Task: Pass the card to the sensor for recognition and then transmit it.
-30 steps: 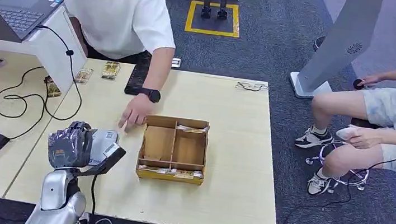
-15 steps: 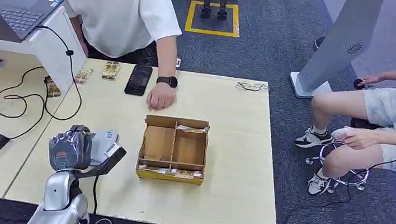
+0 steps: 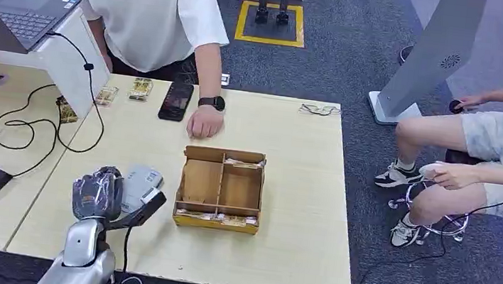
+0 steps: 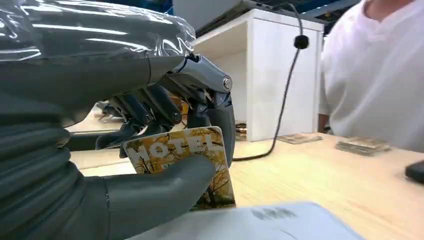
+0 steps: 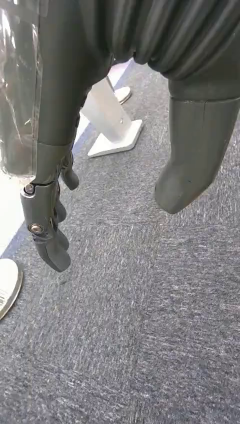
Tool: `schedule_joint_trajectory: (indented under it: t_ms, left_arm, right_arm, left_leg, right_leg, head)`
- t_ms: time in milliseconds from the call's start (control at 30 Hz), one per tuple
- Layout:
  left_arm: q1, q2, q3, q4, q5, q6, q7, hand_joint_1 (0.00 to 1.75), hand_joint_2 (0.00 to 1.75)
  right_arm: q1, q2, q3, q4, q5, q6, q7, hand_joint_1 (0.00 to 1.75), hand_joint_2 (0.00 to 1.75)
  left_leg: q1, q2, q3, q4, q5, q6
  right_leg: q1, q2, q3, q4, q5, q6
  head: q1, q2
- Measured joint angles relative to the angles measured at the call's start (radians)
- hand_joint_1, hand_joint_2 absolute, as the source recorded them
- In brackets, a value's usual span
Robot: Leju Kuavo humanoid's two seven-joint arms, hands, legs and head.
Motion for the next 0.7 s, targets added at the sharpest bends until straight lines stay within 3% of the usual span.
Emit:
schedule_joint_trajectory:
  t_ms: [700]
  left_arm:
    - [-0.004,0.016,-0.055,0.024,0.022,-0.05,0.018,1.75,1.75]
  right_arm:
    - [0.001,0.0,0.01,-0.003,0.0,0.006,0.011,0.0,1.75]
  left_leg:
    - [0.0,0.0,0.0,0.0,0.0,0.0]
  right_leg:
    - [0.0,0.0,0.0,0.0,0.0,0.0]
  head:
    - [0.0,0.0]
